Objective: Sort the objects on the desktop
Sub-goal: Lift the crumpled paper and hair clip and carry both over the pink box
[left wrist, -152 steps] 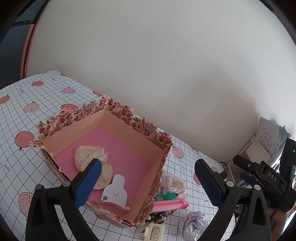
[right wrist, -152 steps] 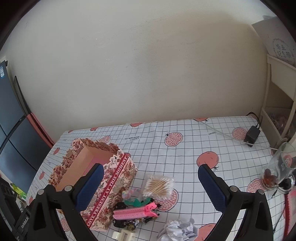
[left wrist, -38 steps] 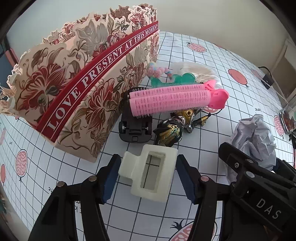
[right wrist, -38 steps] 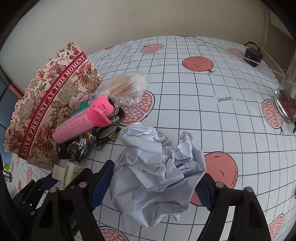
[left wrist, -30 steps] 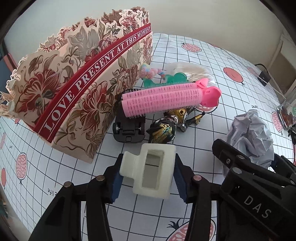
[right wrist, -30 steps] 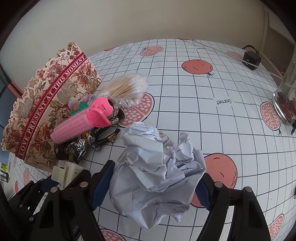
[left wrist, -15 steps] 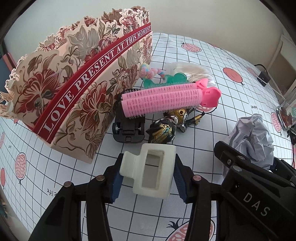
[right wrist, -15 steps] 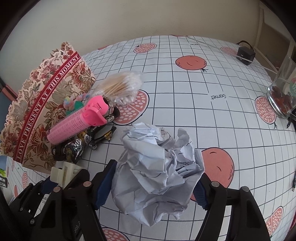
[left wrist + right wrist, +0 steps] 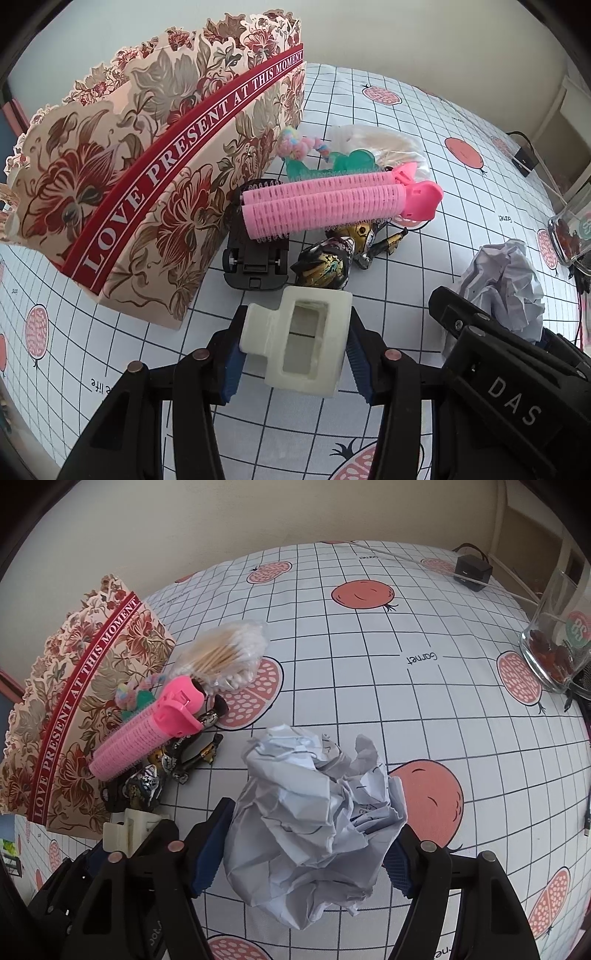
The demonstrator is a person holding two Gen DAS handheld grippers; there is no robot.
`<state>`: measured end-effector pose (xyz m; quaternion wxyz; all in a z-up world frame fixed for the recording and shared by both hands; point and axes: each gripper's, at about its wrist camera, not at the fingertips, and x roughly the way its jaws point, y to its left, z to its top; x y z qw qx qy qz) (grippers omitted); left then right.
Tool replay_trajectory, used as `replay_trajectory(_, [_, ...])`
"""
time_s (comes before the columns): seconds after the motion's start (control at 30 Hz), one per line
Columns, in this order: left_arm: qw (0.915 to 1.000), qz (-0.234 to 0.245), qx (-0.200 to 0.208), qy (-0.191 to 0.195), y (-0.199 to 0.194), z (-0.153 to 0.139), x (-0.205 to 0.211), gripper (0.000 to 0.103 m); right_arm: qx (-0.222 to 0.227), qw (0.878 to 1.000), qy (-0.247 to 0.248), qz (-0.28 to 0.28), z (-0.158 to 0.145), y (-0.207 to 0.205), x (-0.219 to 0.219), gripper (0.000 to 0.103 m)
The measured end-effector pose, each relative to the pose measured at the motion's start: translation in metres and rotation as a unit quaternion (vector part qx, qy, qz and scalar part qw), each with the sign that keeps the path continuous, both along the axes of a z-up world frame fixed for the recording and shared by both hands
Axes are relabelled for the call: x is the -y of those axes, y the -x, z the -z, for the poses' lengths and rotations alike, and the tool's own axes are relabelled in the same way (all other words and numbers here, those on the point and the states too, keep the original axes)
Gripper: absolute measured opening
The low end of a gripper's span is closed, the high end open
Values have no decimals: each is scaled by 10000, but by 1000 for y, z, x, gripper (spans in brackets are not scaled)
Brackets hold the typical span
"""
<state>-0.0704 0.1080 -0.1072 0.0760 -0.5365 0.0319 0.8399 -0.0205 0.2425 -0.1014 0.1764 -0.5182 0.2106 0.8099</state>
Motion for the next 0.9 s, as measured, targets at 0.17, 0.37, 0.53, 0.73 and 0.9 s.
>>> replay_trajectory(0.17, [9998, -47, 56, -179, -1, -2, 4, 51, 56, 9998, 21, 190, 0, 1, -8, 75])
replay_trajectory(0.37, [9994, 7, 132, -327, 2, -3, 3, 51, 71, 9987, -4, 497, -5, -1, -21, 75])
replay_trajectory(0.53, [9993, 47, 150, -354, 8, -2, 5, 51, -61, 9964, 43, 839, -17, -6, -37, 75])
replay_trajectory(0.73, [9982, 78, 203, -562, 10, -4, 4, 51, -449, 9931, -212, 1065, -49, -4, -45, 75])
replay_trajectory(0.9, [9974, 209, 27, -690, 9, -17, 0, 51, -910, 9891, -356, 1104, -77, 9, -49, 75])
